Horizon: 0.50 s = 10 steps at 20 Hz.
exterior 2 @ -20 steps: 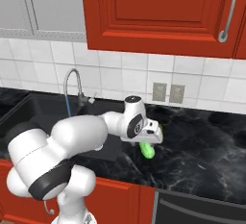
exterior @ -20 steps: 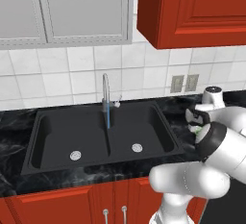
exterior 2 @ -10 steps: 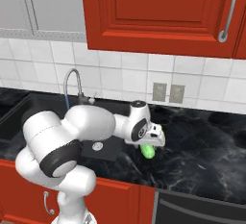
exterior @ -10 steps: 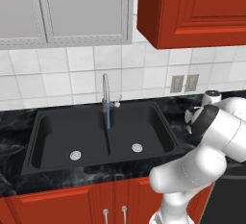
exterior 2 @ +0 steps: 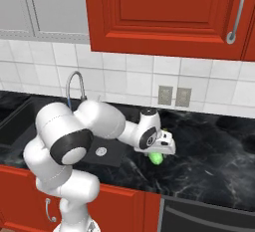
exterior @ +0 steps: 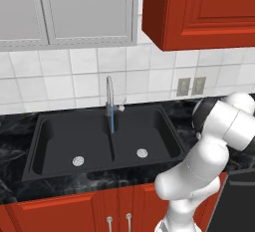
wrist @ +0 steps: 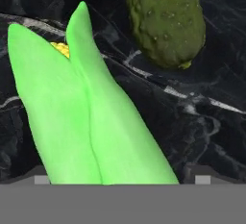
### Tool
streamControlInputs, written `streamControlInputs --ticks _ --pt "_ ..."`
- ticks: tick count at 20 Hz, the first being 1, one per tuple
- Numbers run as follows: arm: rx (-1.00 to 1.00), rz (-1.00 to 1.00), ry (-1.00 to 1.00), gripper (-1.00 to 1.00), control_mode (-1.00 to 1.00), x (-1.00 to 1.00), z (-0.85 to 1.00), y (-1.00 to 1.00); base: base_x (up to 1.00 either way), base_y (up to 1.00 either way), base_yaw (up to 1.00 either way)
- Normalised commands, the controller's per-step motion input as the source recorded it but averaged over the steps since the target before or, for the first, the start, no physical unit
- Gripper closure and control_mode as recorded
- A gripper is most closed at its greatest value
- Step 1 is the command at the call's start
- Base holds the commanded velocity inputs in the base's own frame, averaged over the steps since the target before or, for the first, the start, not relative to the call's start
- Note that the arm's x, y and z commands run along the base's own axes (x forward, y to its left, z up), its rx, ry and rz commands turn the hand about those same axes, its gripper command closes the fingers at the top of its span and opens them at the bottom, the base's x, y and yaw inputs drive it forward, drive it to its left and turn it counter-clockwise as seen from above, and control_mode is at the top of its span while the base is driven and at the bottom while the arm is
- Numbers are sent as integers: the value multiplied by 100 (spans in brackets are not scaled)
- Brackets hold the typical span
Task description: Turn on the sink faucet. Then move the corn from the counter to the sink. Turn off the sink. Move the vegetable from the sink to the pot next to the stove. Finally move the pot to the rear right burner.
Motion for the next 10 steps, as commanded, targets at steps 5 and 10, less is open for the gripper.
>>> streamControlInputs --ticks 5,10 --pt "0 0 0 100 -100 -2 -55 1 0 0 0" --pt "0 0 0 100 -100 -14 -16 5 0 0 0"
